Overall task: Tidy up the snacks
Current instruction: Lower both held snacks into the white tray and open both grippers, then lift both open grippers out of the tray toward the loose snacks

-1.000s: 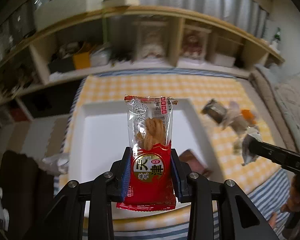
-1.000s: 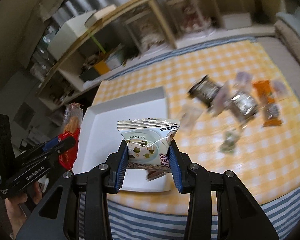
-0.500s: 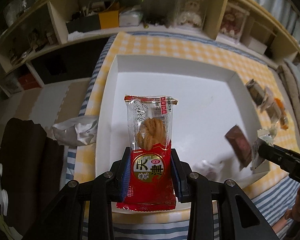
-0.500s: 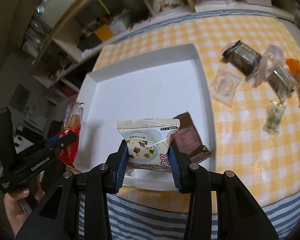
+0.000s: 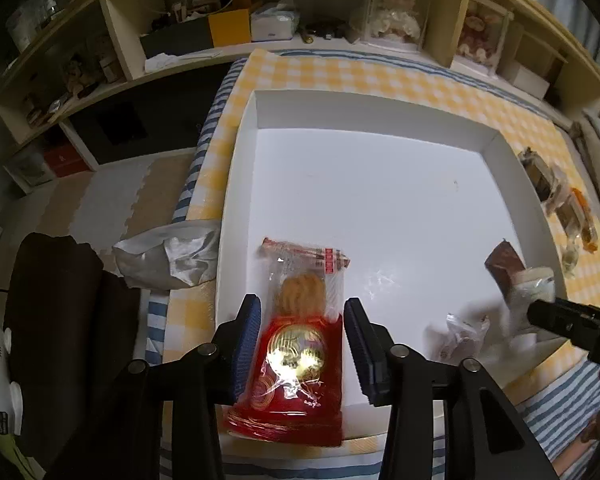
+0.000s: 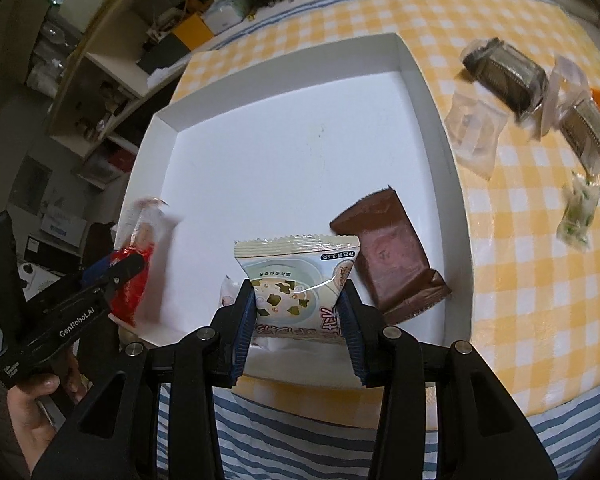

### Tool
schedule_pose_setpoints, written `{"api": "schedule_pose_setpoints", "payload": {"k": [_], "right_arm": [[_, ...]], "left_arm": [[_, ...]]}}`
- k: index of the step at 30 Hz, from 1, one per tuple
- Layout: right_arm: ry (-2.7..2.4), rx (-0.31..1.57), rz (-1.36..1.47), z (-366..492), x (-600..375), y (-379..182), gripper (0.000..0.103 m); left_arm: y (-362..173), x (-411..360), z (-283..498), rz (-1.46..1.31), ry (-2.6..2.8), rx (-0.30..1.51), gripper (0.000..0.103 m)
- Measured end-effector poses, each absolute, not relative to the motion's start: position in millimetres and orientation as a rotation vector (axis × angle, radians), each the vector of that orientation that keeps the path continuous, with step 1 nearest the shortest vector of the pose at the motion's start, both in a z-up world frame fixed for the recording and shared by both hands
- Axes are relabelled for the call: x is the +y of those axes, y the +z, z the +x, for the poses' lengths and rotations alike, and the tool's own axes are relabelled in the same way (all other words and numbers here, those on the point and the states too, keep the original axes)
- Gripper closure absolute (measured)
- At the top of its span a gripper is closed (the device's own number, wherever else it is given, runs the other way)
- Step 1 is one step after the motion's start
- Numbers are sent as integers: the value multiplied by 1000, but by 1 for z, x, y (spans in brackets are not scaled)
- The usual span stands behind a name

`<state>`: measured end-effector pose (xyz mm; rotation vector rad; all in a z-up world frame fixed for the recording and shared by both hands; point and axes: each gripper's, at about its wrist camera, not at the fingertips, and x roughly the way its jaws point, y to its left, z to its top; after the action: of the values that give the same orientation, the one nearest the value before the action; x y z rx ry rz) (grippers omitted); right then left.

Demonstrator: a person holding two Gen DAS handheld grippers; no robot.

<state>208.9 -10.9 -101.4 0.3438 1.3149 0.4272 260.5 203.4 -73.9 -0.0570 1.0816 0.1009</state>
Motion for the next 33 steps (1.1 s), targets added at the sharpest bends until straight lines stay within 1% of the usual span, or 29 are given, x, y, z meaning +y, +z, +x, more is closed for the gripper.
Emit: {"api": "schedule_pose_setpoints", "payload": {"k": [2,3,4,5,6,8,9,10,11,12,14,15,16,17,18,19,21,29,30,31,32,33], "right_arm": [[433,1314,332,207,-11,-101,49],[438,1312,325,206,-11,-101,46],[443,1308,319,204,-12,-100,41],[444,1306,316,203,-12,-99,34],[447,1303,313,202,-12,-99,31],[452,1297,303,199,-13,-97,17],[453,1292,296,198,-13,-96,13],[455,1288,291,197,-13,-95,5],[456,1283,282,197,-12,-93,1],[455,1277,274,195,-13,-92,0],[453,1264,260,194,-13,-89,0],[453,1261,256,194,-14,-88,0],[453,1258,254,193,-14,-87,0],[452,1258,249,193,-14,-86,0],[446,1260,241,192,-13,-86,0],[439,1263,235,191,-14,-86,0],[441,1267,232,190,-14,-86,0],[455,1262,220,185,-13,-83,0],[456,1261,219,186,-13,-82,0],[455,1258,216,185,-13,-81,0],[453,1255,214,185,-13,-81,0],[451,1252,212,185,-13,-80,0]], "left_arm": [[-75,204,260,-58,98,1081,50],[-75,203,259,-57,93,1081,44],[-75,203,258,-55,92,1082,40],[-75,203,257,-53,92,1084,40],[-75,203,257,-52,93,1088,37],[-75,203,256,-51,96,1092,31],[-74,203,256,-50,96,1094,23],[-74,202,256,-52,92,1100,16],[-74,202,255,-54,87,1103,15],[-74,201,254,-55,78,1105,17],[-71,199,252,-61,59,1101,35],[-70,199,252,-69,53,1111,56],[-70,199,252,-68,61,1118,67],[-70,198,252,-57,73,1125,69],[-70,198,253,-48,76,1127,77],[-71,197,254,-40,79,1129,82],[-74,198,257,-13,101,1134,84],[-82,206,258,-37,132,1141,82],[-82,205,258,-40,127,1141,78],[-81,205,258,-44,122,1140,68],[-80,204,257,-44,117,1136,62],[-78,203,257,-42,111,1130,52]]}}
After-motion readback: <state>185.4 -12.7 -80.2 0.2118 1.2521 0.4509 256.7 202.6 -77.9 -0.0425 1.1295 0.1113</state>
